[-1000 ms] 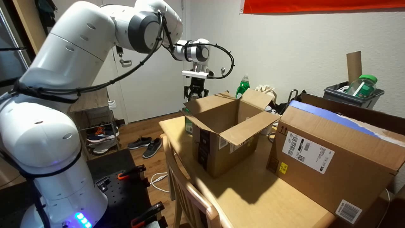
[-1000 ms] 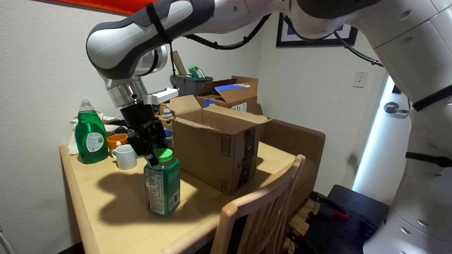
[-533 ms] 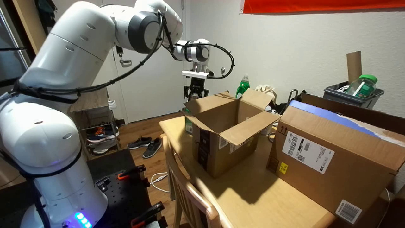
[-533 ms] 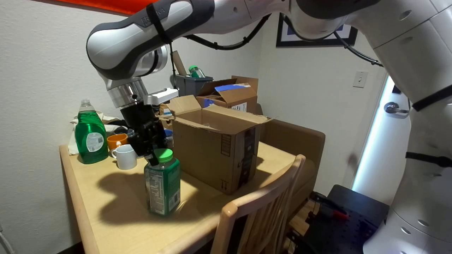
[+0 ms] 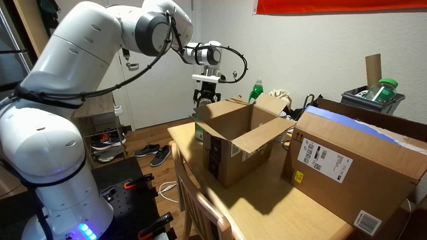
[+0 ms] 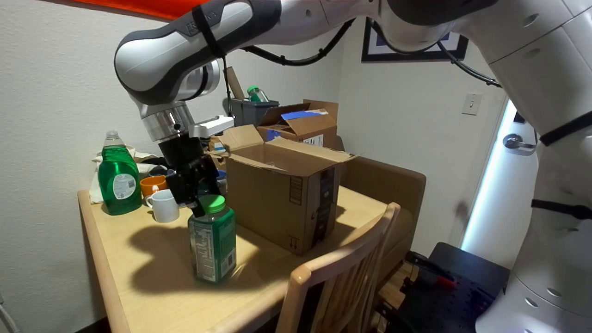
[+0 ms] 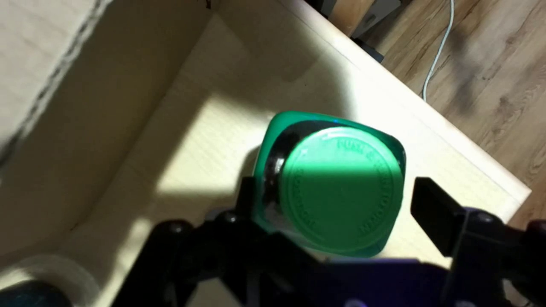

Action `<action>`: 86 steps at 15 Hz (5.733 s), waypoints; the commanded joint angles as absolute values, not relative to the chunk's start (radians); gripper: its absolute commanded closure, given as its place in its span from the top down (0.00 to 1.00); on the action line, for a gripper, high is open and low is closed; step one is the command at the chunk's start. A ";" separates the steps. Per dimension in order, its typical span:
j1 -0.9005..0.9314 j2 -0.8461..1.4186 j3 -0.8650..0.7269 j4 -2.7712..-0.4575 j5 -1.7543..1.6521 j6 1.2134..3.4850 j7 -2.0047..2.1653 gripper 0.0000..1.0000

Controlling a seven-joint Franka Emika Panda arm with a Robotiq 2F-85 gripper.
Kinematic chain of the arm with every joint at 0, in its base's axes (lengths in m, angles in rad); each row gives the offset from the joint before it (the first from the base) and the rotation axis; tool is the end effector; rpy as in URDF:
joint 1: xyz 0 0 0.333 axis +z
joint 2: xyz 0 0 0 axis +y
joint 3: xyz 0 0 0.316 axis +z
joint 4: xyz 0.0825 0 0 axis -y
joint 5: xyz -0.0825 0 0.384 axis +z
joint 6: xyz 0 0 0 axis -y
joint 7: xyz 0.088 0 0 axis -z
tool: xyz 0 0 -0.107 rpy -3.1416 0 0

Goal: Remove the green bottle from the box.

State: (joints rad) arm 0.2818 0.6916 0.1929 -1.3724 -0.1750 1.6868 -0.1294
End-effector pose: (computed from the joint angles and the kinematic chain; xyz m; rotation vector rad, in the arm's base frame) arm 0.6279 0.2763 0.2886 2.8443 0.9357 -0.5322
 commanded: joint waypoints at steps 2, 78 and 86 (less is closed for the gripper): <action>0.279 0.656 0.183 -1.390 -0.156 1.670 -0.120 1.00; 0.111 -0.042 0.103 -2.063 0.084 1.722 0.107 1.00; 0.085 -0.106 0.084 -2.156 0.078 1.856 0.200 1.00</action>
